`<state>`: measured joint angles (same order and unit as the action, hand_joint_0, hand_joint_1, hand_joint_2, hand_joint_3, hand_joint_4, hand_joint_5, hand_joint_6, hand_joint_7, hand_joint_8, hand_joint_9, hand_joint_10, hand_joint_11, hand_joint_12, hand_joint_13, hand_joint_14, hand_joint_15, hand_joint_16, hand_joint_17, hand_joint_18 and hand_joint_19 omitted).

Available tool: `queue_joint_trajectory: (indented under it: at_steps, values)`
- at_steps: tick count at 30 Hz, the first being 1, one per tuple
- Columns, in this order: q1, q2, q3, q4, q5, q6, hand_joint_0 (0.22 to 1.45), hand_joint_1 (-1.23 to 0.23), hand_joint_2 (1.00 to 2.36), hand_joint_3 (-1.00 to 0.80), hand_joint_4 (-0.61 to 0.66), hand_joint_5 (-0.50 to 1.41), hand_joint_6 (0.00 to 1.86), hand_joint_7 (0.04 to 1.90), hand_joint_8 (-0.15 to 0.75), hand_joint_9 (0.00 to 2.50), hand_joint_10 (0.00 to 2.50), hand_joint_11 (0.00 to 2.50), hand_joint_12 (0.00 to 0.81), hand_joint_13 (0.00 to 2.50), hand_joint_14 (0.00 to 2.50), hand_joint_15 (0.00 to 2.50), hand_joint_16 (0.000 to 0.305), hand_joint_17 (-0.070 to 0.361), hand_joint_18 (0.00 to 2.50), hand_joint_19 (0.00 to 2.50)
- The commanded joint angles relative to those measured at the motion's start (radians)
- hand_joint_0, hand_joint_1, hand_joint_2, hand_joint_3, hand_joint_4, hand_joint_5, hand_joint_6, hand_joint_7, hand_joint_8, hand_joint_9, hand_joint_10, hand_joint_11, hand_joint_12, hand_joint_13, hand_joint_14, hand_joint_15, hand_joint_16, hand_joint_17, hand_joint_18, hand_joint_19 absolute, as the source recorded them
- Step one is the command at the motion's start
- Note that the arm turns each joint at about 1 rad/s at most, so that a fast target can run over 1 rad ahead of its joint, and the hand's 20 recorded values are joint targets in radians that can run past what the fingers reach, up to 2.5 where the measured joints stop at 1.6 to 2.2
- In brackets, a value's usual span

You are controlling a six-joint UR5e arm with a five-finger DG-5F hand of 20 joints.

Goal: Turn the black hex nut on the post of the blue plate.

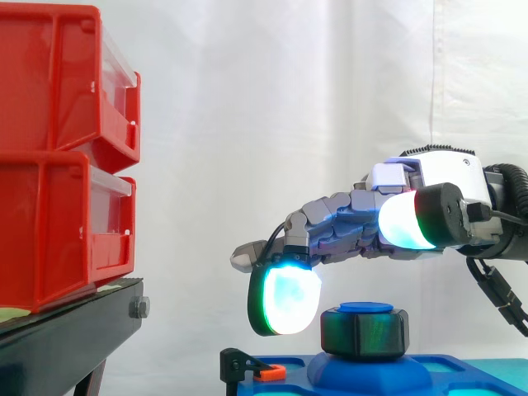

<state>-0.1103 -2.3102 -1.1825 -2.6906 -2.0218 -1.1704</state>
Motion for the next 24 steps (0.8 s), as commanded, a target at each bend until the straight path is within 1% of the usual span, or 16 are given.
queue_joint_trajectory:
  at_steps: [1, 5, 8, 12, 24]
  values:
    - [0.0, 0.0, 0.0, 0.0, 0.0, 0.0, 0.47, -0.26, 1.0, -0.5, 0.33, -0.19, 0.5, 1.01, 0.292, 0.25, 0.0, 0.0, 0.378, 0.21, 0.0, 0.07, 0.053, 0.12, 0.19, 0.29]
    - [0.001, 0.0, 0.0, 0.0, 0.0, 0.0, 0.47, -0.25, 1.0, -0.5, 0.33, -0.19, 0.5, 1.01, 0.29, 0.25, 0.0, 0.0, 0.377, 0.21, 0.0, 0.08, 0.053, 0.12, 0.19, 0.29]
    - [0.006, 0.0, -0.003, 0.003, 0.003, 0.0, 0.47, -0.24, 1.0, -0.5, 0.33, -0.19, 0.5, 1.0, 0.29, 0.25, 0.0, 0.0, 0.377, 0.21, 0.0, 0.07, 0.053, 0.12, 0.19, 0.29]
    - [0.006, 0.0, -0.014, 0.005, 0.003, 0.0, 0.47, -0.24, 1.0, -0.5, 0.33, -0.19, 0.5, 1.0, 0.289, 0.25, 0.0, 0.0, 0.376, 0.21, 0.0, 0.08, 0.053, 0.119, 0.19, 0.29]
    - [0.004, 0.0, -0.02, 0.005, 0.0, 0.005, 0.48, -0.24, 1.0, -0.5, 0.33, -0.19, 0.5, 1.0, 0.286, 0.25, 0.0, 0.0, 0.376, 0.21, 0.0, 0.08, 0.053, 0.12, 0.19, 0.29]
